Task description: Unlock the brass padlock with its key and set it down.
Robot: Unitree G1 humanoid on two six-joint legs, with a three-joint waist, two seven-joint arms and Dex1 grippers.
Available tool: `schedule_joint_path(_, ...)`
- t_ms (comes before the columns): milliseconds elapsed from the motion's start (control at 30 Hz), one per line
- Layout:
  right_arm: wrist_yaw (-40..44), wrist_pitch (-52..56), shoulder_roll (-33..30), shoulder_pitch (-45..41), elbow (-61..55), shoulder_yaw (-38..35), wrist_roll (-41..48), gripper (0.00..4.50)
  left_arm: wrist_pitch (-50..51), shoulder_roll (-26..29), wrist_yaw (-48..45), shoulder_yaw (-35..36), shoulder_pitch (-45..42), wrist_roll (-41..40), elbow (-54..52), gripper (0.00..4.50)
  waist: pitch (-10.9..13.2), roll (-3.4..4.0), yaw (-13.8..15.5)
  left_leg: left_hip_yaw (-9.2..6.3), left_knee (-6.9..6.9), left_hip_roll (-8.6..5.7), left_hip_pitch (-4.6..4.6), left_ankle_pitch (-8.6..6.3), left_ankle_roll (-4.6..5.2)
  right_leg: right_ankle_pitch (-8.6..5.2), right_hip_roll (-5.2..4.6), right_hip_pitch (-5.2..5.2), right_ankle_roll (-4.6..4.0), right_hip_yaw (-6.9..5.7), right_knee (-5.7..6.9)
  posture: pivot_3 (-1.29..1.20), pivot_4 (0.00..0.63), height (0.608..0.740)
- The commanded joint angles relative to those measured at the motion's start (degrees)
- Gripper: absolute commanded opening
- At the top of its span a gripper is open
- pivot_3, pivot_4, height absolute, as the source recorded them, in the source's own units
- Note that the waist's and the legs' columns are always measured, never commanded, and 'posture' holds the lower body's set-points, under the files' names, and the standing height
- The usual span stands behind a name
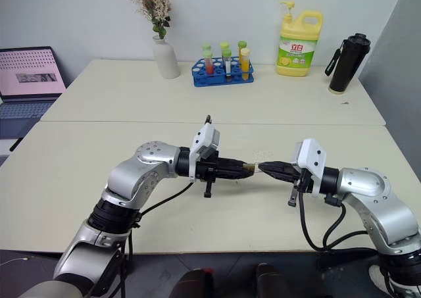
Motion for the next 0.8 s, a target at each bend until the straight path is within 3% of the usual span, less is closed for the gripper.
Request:
schedule_joint_path(33,2.18,-1.07,-0.19,-1.62,0.76,-0.20,-0.51,0.00,-0.09,0.85,-1.12,0.54,0.28,-1.48,-3.60,0.15,0.00,0.00,-0.02,0.01,0.00,0.00,0.00,0.00,0.00,0.00,0.00,0.00,0.00,0.01,0.00,0.00,0.150,0.740)
schedule_joint_path(800,10.24,-2.06,0.31,-4.01,5.19,1.80,-2.94,0.00,6.01,1.13,0.46,2.45,0.13,-6.56,-5.25,0.15,0.00,0.00,-0.01,-0.01,-0.01,0.01,0.00,0.00,0.00,0.00,0.00,-0.01,0.00,0.00,-0.01,0.00,0.150,0.740)
